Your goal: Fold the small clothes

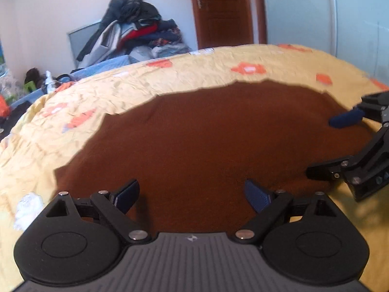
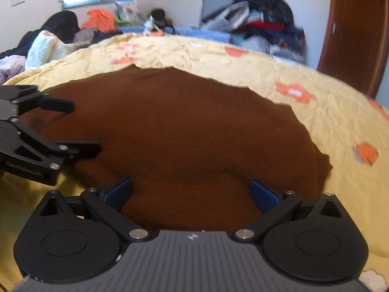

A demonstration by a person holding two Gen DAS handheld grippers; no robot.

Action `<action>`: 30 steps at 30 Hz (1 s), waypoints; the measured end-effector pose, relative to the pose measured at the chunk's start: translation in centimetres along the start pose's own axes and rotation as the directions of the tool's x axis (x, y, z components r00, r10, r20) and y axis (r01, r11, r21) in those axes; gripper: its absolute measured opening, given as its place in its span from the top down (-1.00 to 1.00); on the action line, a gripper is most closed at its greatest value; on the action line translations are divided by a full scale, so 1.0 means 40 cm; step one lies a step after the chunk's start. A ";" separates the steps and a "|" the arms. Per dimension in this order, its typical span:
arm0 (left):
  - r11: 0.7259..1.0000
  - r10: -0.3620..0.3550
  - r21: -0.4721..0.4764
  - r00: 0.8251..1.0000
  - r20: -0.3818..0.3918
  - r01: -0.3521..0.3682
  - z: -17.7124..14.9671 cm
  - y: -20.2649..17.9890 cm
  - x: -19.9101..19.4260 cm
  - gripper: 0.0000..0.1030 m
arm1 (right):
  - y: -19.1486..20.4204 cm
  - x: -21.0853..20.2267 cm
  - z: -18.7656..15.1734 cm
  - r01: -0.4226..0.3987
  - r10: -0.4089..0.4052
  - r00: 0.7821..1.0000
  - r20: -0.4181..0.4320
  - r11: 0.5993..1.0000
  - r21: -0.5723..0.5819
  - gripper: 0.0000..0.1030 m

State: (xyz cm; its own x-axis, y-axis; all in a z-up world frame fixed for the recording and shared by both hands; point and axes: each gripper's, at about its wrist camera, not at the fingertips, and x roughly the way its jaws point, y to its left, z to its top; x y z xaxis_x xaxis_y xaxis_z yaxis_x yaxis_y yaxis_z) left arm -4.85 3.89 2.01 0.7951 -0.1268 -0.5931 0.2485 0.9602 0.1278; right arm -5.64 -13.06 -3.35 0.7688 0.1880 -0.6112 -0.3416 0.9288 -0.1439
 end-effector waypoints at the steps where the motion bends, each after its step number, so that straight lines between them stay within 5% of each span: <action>1: 1.000 -0.006 -0.002 1.000 0.021 0.006 -0.001 0.003 -0.017 -0.82 | 0.000 -0.009 0.014 0.011 -0.011 1.000 -0.018 1.000 0.014 -0.99; 3: 0.999 -0.034 0.013 0.999 0.024 0.034 -0.015 0.000 -0.031 -0.83 | 0.018 -0.038 0.036 -0.002 0.001 1.000 0.006 0.999 0.038 -0.97; 5: 0.998 -0.034 0.052 0.997 -0.067 0.038 -0.046 -0.012 0.003 -0.84 | 0.046 -0.055 0.041 -0.036 0.034 0.999 0.038 0.999 0.037 -1.00; 7: 0.999 -0.048 -0.009 0.998 -0.032 0.048 -0.064 0.006 -0.002 -0.85 | 0.073 -0.019 0.023 -0.056 0.056 0.998 -0.034 0.998 0.004 -1.00; 9: 0.999 -0.035 -0.030 0.998 -0.060 0.033 -0.048 0.014 -0.017 -0.83 | 0.103 -0.016 -0.012 -0.014 0.015 1.000 0.012 0.992 -0.123 -1.00; 12: 0.996 -0.005 -0.086 1.000 0.002 0.006 -0.050 0.040 -0.068 -0.83 | 0.093 -0.025 0.038 -0.019 0.016 0.998 -0.062 0.999 -0.051 -0.99; 14: 0.991 0.020 -0.136 1.000 0.021 -0.017 -0.057 0.063 -0.082 -0.83 | 0.093 -0.047 0.068 -0.044 0.043 0.999 -0.011 0.999 -0.009 -1.00; 18: 0.975 0.066 -0.207 0.993 -0.093 -0.084 -0.072 0.108 -0.021 -0.83 | 0.124 -0.022 0.119 -0.054 0.054 0.997 0.054 0.998 -0.012 -1.00; 22: 0.981 0.044 -0.182 0.994 -0.096 -0.061 -0.084 0.118 -0.019 -0.86 | 0.161 0.069 0.110 -0.058 0.052 0.997 -0.059 0.993 -0.106 -1.00; 24: 0.972 0.032 -0.229 0.995 -0.094 -0.053 -0.081 0.138 -0.042 -0.86 | 0.139 0.059 0.113 -0.092 0.090 0.995 -0.033 0.993 -0.074 -1.00; 27: 0.913 -0.012 -0.408 0.997 -0.072 -0.019 -0.096 0.192 -0.082 -0.87 | 0.119 0.040 0.146 -0.103 0.100 0.993 -0.067 0.994 -0.031 -1.00; 30: 0.758 -0.100 -0.652 0.993 -0.067 0.032 -0.132 0.245 -0.086 -0.87 | 0.112 -0.003 0.157 -0.119 0.119 0.993 -0.003 0.990 0.074 -1.00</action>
State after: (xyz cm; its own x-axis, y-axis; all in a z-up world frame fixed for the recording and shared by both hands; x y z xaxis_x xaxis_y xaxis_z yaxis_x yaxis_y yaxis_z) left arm -8.07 15.04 1.10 0.7273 -0.2052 -0.6549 -0.1468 0.8856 -0.4406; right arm -3.85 -6.92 0.94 0.7211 0.2968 -0.6261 -0.3898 0.9208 -0.0125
